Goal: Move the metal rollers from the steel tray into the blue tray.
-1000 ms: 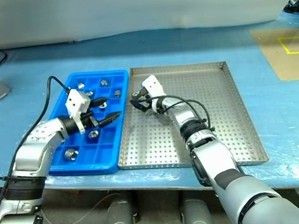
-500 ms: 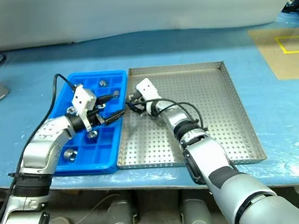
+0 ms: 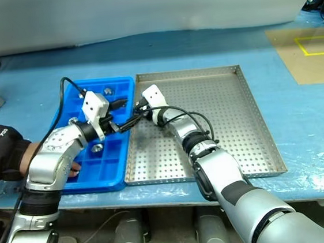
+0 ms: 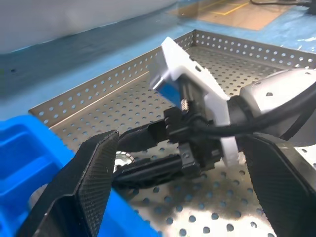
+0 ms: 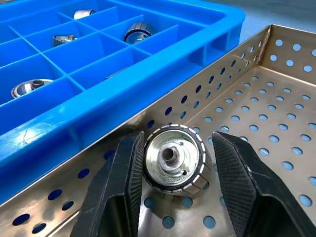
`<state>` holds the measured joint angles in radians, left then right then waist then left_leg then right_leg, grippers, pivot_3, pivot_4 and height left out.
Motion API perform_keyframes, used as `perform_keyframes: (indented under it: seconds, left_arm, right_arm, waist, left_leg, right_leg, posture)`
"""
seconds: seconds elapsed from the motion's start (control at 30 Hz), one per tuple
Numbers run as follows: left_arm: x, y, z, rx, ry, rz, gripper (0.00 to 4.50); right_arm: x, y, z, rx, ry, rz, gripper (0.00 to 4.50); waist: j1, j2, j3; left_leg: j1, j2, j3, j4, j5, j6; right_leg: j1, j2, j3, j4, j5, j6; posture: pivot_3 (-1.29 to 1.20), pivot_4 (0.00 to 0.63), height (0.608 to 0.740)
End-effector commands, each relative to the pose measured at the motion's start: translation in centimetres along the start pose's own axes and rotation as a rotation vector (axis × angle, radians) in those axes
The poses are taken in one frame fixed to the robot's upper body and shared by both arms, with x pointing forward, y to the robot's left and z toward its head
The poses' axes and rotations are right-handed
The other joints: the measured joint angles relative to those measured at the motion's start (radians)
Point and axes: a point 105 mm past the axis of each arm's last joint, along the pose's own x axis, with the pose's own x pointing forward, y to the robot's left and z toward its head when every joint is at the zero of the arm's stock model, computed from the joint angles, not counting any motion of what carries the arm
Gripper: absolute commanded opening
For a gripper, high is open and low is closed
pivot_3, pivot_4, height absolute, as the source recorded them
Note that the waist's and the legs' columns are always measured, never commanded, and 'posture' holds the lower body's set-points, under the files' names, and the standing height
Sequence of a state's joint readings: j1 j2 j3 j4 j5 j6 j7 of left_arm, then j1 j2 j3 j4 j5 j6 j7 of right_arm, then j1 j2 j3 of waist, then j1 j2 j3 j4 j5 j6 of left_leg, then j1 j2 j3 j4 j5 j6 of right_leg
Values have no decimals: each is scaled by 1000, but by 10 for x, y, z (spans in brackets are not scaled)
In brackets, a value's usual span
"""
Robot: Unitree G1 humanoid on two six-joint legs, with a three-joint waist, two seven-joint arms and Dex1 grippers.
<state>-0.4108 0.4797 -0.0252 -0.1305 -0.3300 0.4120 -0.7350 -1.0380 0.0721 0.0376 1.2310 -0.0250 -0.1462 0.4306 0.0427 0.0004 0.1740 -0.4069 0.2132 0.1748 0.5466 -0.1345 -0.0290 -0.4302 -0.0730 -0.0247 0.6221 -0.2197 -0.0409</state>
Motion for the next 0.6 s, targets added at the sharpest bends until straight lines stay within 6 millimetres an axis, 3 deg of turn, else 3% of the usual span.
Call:
perform_keyframes:
  seconds: [0.03,0.27,0.37,0.6]
  left_arm:
    - [-10,5,11,46,-10,30,4075]
    - [-19,12,15,88,12,62,4075]
    - [-21,11,16,102,16,54,4075]
    - [-20,13,14,97,15,54,4075]
  right_arm:
    - [1,-1,16,-19,-64,6,2213]
    - [-19,-28,41,-58,-166,13,2213]
    - [-42,-44,55,-84,-213,30,2213]
    - [-76,-64,61,-117,-205,-27,2213]
  waist:
    - [1,0,0]
    - [8,0,0]
    - [14,0,0]
    - [22,0,0]
  left_leg:
    - [0,0,0,0,0,0]
    - [-1,0,0,0,0,0]
    - [0,-1,0,0,0,0]
    - [1,-1,0,0,1,-1]
  right_leg:
    - [0,0,0,0,0,0]
    - [0,0,0,0,0,0]
    - [0,0,0,0,0,0]
    - [0,0,0,0,0,0]
  posture:
    - [30,150,740]
    - [26,150,740]
    - [20,150,740]
    - [-1,150,740]
